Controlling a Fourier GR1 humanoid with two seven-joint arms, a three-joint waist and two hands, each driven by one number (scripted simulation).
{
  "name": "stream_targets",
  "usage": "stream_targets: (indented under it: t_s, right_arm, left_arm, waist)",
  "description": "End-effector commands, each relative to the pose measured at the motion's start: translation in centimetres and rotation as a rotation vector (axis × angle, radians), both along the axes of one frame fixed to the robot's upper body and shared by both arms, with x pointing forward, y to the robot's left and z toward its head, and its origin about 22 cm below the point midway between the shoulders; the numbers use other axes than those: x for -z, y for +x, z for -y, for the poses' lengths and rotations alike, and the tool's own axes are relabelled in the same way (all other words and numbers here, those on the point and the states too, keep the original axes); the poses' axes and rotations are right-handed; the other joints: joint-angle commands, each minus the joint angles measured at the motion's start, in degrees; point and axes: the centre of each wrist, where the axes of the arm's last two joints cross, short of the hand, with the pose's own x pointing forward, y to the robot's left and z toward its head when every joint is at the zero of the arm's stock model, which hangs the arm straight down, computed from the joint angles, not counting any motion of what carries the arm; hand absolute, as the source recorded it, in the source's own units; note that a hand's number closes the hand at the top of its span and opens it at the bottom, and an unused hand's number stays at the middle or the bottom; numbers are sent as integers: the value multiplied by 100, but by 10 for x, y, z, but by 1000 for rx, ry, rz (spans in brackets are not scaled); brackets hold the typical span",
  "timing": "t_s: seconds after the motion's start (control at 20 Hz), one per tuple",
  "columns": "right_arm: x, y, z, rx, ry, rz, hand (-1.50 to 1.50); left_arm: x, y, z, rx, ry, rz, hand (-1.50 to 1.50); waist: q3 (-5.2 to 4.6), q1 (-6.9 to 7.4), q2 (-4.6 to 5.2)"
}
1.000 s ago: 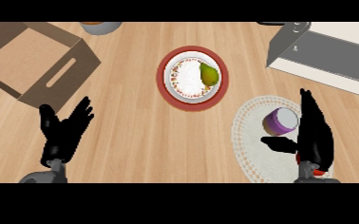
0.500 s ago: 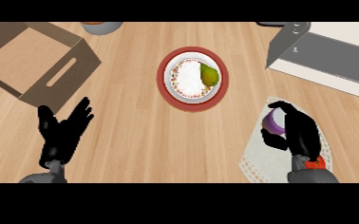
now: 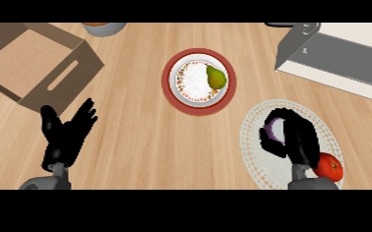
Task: Pick the can from the placemat and place it in the tiered shelf
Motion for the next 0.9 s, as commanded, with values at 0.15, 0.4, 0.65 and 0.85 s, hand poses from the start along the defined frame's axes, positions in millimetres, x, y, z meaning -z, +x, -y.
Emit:
stream_targets:
  t_s: [0.15, 0.4, 0.65, 0.85]
  right_arm:
    - [-19, 46, 35, -127, 101, -216, 150]
    - [-82, 36, 24, -150, 119, 4, 150]
    - [-143, -3, 27, -52, 107, 200, 150]
    - [-209, -23, 18, 37, 119, 295, 150]
  left_arm:
    - [-2, -4, 1, 15, -2, -3, 0]
    - [5, -8, -13, -15, -7, -12, 0]
    - [3, 6, -5, -16, -9, -11, 0]
    - [2, -4, -11, -8, -9, 1, 0]
  waist:
    - [38, 101, 45]
    - [32, -12, 14]
    - [25, -135, 0]
    - [22, -82, -11]
